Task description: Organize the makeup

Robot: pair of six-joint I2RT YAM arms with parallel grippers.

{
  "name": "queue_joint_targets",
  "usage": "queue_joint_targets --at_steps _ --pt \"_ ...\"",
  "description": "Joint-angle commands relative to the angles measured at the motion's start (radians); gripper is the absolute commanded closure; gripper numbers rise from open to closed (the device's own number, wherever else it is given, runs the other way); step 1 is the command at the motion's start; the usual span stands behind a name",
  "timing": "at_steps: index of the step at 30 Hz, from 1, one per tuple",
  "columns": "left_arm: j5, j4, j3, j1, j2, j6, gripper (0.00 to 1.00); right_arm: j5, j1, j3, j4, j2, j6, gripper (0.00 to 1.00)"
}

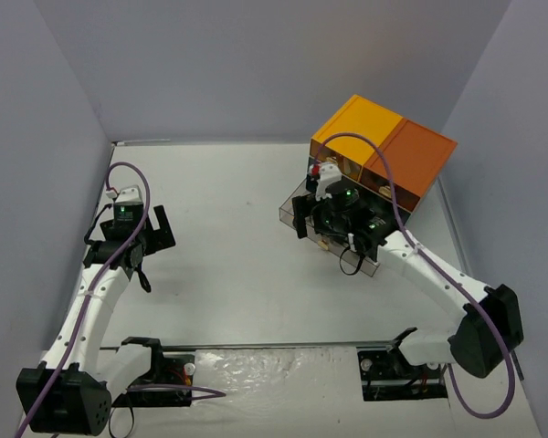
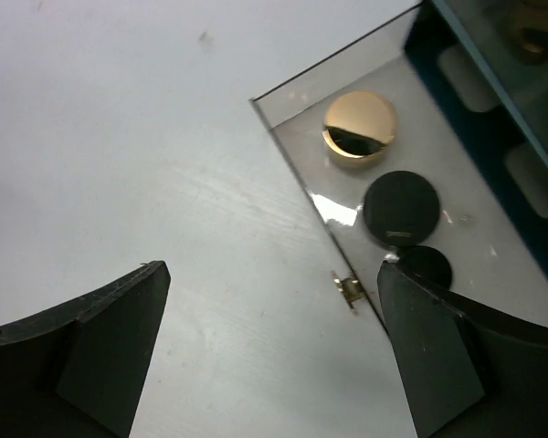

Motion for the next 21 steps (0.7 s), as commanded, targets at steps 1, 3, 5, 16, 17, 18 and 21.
queue_joint_targets --at_steps 1,3,5,16,17,18,21 --pt "-0.01 0.04 0.031 0.007 -0.022 0.01 0.03 -0.104 0.077 0.039 0.01 0.127 -0.116 0.05" --pt "-0.014 0.039 0.031 0.007 -0.025 0.01 0.03 -0.137 0.08 0.042 0.011 0.18 -0.119 0.05" --pt "-0.014 0.038 0.03 0.007 -0.027 0.01 0.03 -0.12 0.084 0.033 0.019 0.212 -0.121 0.06" --pt "-0.014 0.039 0.031 0.007 -0.029 0.012 0.03 0.085 0.026 0.027 0.046 0.321 -0.18 0.05" --pt "-0.014 0.039 0.031 0.007 -0.028 0.013 0.03 0.103 0.019 0.028 0.051 0.323 -0.182 0.05" --pt "-0.014 0.038 0.031 0.007 -0.029 0.013 0.03 0.119 0.004 0.028 0.052 0.326 -0.185 0.05" --pt "-0.015 0.04 0.031 0.007 -0.028 0.013 0.03 0.169 -0.033 0.034 0.054 0.328 -0.189 0.04"
